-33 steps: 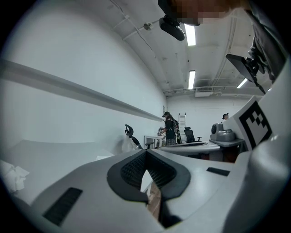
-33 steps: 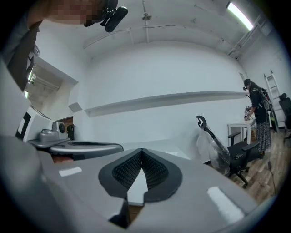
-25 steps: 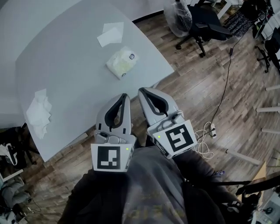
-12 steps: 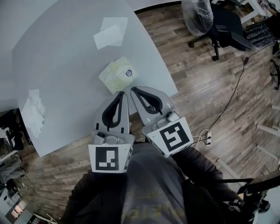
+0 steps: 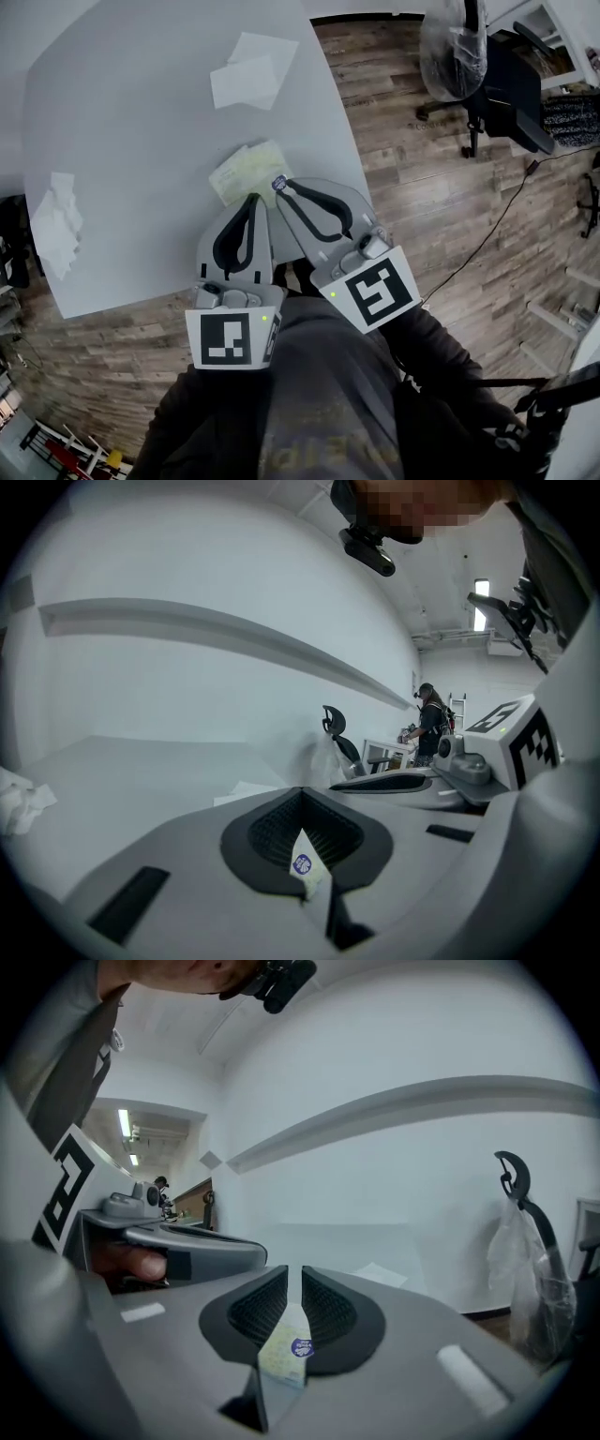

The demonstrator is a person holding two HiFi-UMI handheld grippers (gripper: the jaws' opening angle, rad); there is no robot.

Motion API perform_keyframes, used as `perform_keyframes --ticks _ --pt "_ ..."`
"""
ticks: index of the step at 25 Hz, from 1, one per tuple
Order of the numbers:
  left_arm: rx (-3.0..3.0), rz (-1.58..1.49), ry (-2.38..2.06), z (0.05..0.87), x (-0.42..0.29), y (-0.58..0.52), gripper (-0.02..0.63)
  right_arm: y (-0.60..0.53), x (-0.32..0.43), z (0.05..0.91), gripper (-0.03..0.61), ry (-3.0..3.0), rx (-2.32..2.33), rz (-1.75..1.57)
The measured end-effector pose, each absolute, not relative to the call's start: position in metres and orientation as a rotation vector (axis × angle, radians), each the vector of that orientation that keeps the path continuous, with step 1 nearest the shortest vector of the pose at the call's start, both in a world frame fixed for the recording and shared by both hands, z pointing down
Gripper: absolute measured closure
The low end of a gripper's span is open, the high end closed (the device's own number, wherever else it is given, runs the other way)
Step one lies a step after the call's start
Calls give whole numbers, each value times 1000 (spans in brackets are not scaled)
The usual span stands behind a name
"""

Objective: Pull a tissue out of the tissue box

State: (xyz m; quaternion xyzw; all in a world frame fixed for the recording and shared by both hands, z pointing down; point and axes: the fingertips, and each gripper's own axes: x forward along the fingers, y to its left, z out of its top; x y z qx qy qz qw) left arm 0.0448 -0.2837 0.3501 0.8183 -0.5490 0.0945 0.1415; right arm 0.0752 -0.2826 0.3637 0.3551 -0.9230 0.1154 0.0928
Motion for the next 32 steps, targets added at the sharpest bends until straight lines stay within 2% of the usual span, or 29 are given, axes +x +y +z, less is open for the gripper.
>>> perform_keyframes --ticks 8,17,19,21,22,32 --pt "2296 261 -1635 385 24 -311 617 -312 65 417 492 -2697 891 315" --pt "2310 271 -1643 407 24 -314 617 -318 60 460 488 -2674 763 295" --pt "2302 252 -1675 408 19 -318 617 -319 58 464 505 -2667 759 249" --pt "2287 258 -1684 410 16 -318 617 -320 58 465 566 -2662 770 215" --pt "2287 256 -1686 411 16 -319 617 -321 58 465 574 -2662 779 204" --pt "2296 227 -1694 397 18 -317 617 -323 64 428 575 -2717 873 188"
